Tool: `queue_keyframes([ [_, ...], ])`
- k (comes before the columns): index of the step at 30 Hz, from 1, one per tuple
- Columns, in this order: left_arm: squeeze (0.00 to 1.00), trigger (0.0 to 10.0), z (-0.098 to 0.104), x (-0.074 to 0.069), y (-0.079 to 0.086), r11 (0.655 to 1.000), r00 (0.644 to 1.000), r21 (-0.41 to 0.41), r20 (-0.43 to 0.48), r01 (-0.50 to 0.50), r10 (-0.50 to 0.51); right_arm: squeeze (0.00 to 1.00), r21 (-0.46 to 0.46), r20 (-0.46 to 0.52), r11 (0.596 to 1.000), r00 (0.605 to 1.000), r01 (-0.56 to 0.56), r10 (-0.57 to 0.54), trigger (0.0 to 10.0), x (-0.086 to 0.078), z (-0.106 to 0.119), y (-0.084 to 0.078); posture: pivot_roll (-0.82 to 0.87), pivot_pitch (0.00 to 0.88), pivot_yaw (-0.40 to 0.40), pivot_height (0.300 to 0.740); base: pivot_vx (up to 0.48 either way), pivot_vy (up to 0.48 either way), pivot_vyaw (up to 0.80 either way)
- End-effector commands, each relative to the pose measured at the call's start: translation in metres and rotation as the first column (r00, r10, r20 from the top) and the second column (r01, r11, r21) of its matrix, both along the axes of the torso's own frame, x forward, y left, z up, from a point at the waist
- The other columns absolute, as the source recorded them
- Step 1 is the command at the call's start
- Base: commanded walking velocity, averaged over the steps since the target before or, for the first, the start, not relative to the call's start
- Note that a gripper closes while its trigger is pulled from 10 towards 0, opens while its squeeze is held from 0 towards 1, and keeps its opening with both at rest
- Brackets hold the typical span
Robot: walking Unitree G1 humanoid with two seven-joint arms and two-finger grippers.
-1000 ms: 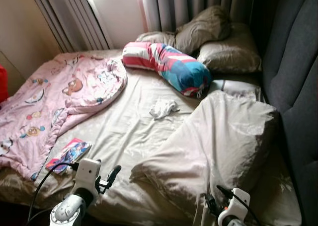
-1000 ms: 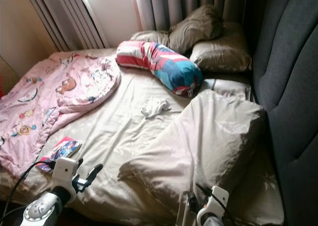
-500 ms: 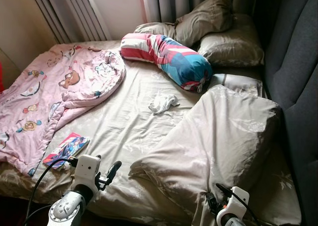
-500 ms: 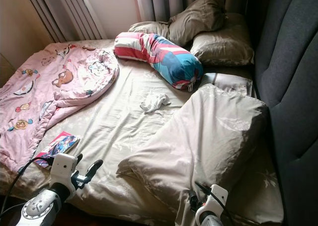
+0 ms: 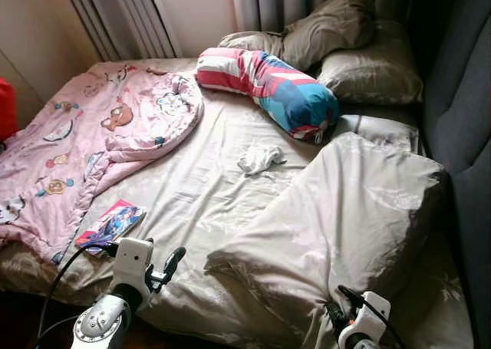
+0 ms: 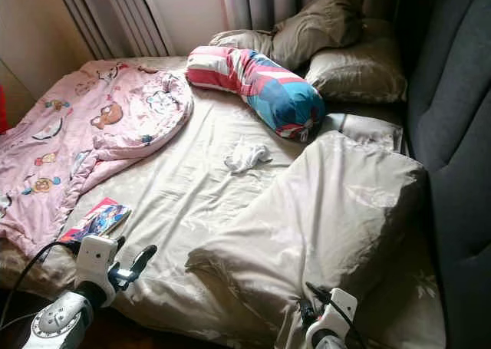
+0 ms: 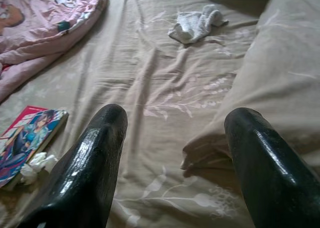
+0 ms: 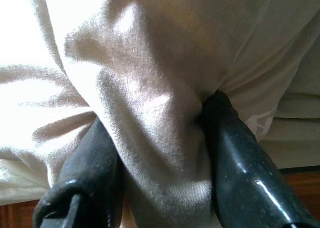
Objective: Clean up the room
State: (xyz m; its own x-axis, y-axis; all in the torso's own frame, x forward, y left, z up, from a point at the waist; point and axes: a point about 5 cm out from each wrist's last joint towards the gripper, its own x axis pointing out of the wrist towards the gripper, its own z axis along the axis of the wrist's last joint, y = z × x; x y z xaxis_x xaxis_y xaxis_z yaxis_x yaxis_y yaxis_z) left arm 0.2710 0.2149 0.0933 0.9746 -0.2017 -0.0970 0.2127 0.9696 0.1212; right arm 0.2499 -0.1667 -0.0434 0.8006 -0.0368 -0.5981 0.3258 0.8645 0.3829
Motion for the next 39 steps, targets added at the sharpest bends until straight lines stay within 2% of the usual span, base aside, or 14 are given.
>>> queue_keyframes([
  [1,0.0,10.0,-0.004,-0.001,0.012,0.999,0.999,0.015,-0.023,-0.046,0.046,0.0,0.032,-0.068,0.999,0.997,-0.022,0.025,0.0,-0.014,-0.012,0.01,0.1,0.147,0.149,0.674,0.0,0.0,0.0],
  [15,0.0,10.0,-0.011,-0.004,0.023,0.994,0.994,0.006,-0.028,-0.11,0.11,0.0,-0.027,-0.09,1.0,0.996,0.006,-0.008,0.0,-0.019,-0.014,-0.003,0.1,0.091,0.128,0.674,0.0,0.0,0.0],
  [22,0.0,10.0,-0.014,-0.002,0.026,0.99,0.99,-0.005,-0.027,-0.138,0.138,0.0,-0.122,-0.058,0.992,0.997,0.043,-0.05,0.0,-0.008,-0.004,-0.02,0.08,0.061,0.112,0.674,0.0,0.0,0.0],
  [25,0.0,10.0,-0.015,0.0,0.026,0.989,0.989,-0.011,-0.026,-0.149,0.149,0.0,-0.22,-0.015,0.972,0.996,0.084,-0.09,0.0,0.001,0.006,-0.034,0.07,0.052,0.11,0.674,0.0,0.0,0.0],
  [27,0.0,10.0,-0.015,0.001,0.026,0.988,0.988,-0.015,-0.024,-0.153,0.152,0.0,-0.304,-0.006,0.946,0.993,0.109,-0.116,0.0,0.004,0.012,-0.045,0.07,0.052,0.11,0.674,0.0,0.0,0.0],
  [30,0.0,10.0,-0.014,0.002,0.027,0.988,0.988,-0.014,-0.024,-0.154,0.154,0.0,-0.448,0.036,0.858,0.964,0.252,-0.264,0.0,0.005,0.025,-0.077,0.05,0.063,0.116,0.674,0.0,0.0,0.0],
  [32,0.0,10.0,-0.014,0.002,0.027,0.988,0.988,-0.014,-0.024,-0.154,0.154,0.0,-0.448,0.036,0.858,0.964,0.252,-0.264,0.0,0.005,0.025,-0.077,0.05,0.063,0.116,0.674,0.0,0.0,0.0],
  [33,0.0,10.0,-0.016,0.001,0.029,0.988,0.988,-0.013,-0.029,-0.155,0.154,0.0,-0.539,0.076,0.768,0.928,0.347,-0.366,0.0,0.002,0.035,-0.103,0.04,0.068,0.119,0.674,0.0,0.0,0.0],
  [34,0.0,10.0,-0.016,0.0,0.03,0.988,0.987,-0.013,-0.033,-0.155,0.154,0.0,-0.585,0.106,0.714,0.91,0.384,-0.402,0.0,0.001,0.042,-0.115,0.04,0.069,0.12,0.674,0.0,0.0,0.0],
  [37,0.0,10.0,-0.018,-0.002,0.03,0.988,0.987,-0.014,-0.037,-0.155,0.154,0.0,-0.646,0.159,0.625,0.878,0.439,-0.451,0.0,-0.003,0.054,-0.134,0.03,0.071,0.12,0.674,0.0,0.0,0.0],
  [38,0.0,10.0,-0.018,-0.002,0.03,0.988,0.987,-0.014,-0.037,-0.155,0.154,0.0,-0.646,0.159,0.625,0.878,0.439,-0.451,0.0,-0.003,0.054,-0.134,0.03,0.071,0.12,0.674,0.0,0.0,0.0],
  [39,0.0,10.0,-0.019,-0.001,0.029,0.988,0.987,-0.016,-0.037,-0.155,0.154,0.0,-0.675,0.186,0.576,0.861,0.462,-0.473,0.0,-0.005,0.059,-0.141,0.03,0.075,0.121,0.674,0.0,0.0,0.0],
])
